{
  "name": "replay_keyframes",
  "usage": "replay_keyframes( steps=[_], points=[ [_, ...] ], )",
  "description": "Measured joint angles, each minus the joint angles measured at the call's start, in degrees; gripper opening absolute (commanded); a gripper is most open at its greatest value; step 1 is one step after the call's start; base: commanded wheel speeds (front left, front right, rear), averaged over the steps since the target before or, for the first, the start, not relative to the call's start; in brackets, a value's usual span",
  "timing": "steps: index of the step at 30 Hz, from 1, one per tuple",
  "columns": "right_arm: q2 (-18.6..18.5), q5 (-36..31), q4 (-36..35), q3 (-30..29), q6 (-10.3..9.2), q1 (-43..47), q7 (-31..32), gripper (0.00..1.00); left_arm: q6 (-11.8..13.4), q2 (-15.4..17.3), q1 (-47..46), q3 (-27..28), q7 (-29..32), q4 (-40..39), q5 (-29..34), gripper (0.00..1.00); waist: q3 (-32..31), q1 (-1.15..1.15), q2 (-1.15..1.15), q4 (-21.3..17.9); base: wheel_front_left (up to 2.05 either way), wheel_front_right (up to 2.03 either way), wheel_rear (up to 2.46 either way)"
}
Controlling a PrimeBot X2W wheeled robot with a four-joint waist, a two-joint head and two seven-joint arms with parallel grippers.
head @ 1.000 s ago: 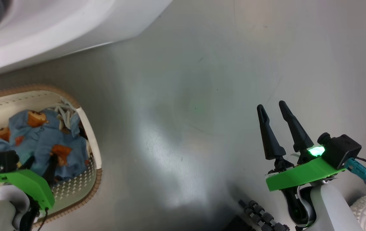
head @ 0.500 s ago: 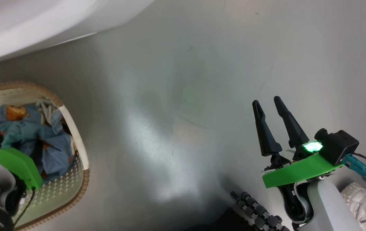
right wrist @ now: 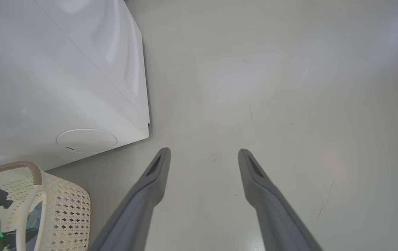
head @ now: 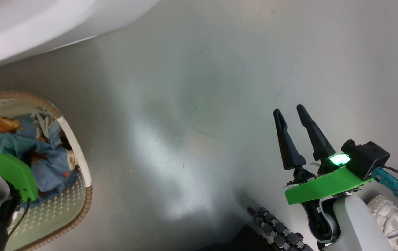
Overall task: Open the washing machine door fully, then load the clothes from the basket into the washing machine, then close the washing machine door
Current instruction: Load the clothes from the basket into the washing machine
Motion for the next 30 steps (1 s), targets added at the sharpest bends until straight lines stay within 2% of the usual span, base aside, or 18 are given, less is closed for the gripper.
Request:
replay_keyframes(
  steps=[6,13,23,30],
  points=[
    [0.0,-0.2,0.1,-0.5,0.00,0.0,0.0,1.00,0.0,-1.3,0.0,-0.1,-3.1,1.1,-0.1,0.00,-1.2,0.00,0.00,0.7,0.00,0.00,0.00],
    [0.0,-1.8,0.3,-2.2,0.00,0.0,0.0,1.00,-0.1,-3.1,0.9,-0.3,-9.5,1.1,-1.1,0.00,-4.2,0.00,0.00,2.3,0.00,0.00,0.00],
    [-0.1,-5.3,1.5,-4.5,0.00,0.0,0.0,1.00,-0.1,-5.4,6.1,-0.4,-12.9,-4.1,-3.1,0.00,-10.4,0.00,0.00,5.9,0.00,0.00,0.00],
    [-0.2,-7.4,2.2,-6.4,0.00,0.4,0.0,1.00,-0.1,-5.8,10.7,7.4,-12.9,-13.2,-0.4,0.00,-15.0,0.00,0.00,9.2,0.00,0.00,0.00]
  ],
)
